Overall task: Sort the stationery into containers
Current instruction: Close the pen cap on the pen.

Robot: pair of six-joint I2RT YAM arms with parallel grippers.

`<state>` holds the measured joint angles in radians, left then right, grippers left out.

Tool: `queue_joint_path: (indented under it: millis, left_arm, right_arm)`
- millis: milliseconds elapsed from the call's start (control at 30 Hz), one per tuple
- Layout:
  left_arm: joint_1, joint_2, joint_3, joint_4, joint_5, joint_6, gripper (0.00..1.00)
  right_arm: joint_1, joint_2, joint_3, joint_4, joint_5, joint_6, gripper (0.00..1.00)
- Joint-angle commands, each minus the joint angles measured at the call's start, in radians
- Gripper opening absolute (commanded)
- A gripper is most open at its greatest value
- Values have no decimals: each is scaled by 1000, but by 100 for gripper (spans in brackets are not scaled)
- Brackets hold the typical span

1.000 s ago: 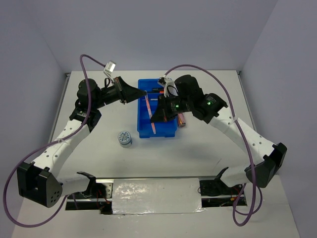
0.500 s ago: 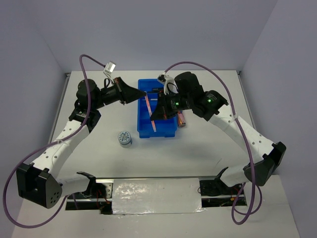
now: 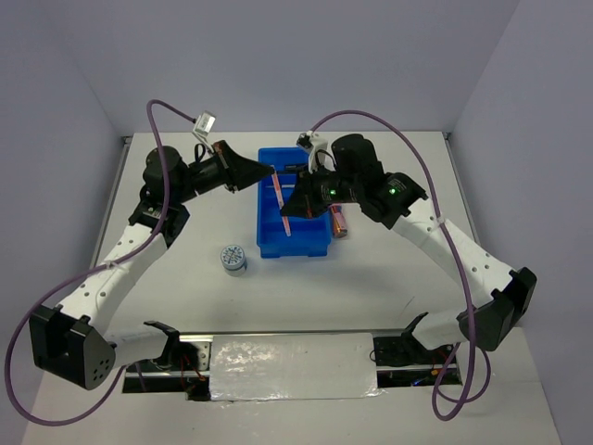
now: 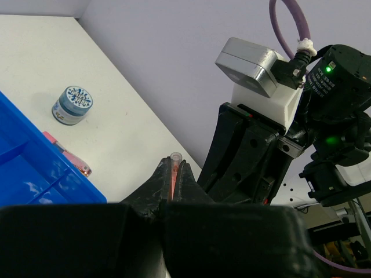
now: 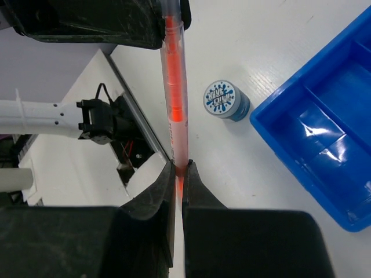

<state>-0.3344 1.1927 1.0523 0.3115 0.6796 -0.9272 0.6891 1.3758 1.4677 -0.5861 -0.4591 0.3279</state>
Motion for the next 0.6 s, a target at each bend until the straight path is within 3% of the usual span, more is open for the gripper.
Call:
queue_joint_path:
  millis: [0, 167, 267, 467, 567]
  left_arm:
    - [-45, -19, 23, -175, 140, 95, 0]
    - [-45, -21, 43, -216, 158, 117, 0]
    - [-45, -33, 57, -206, 159, 113, 13]
    - [-45, -58, 130, -249, 81, 148, 56]
    - [-45, -58, 135, -217, 64, 130, 65]
  right_arm:
    - [-56, -6, 94, 273, 47, -75, 0]
    - [-53, -34, 48, 331, 27, -118, 0]
    - [-53, -63, 2, 377, -38, -102, 0]
    - [-51, -129, -62, 348, -52, -127, 0]
    - [-46, -149, -81, 336, -62, -122, 0]
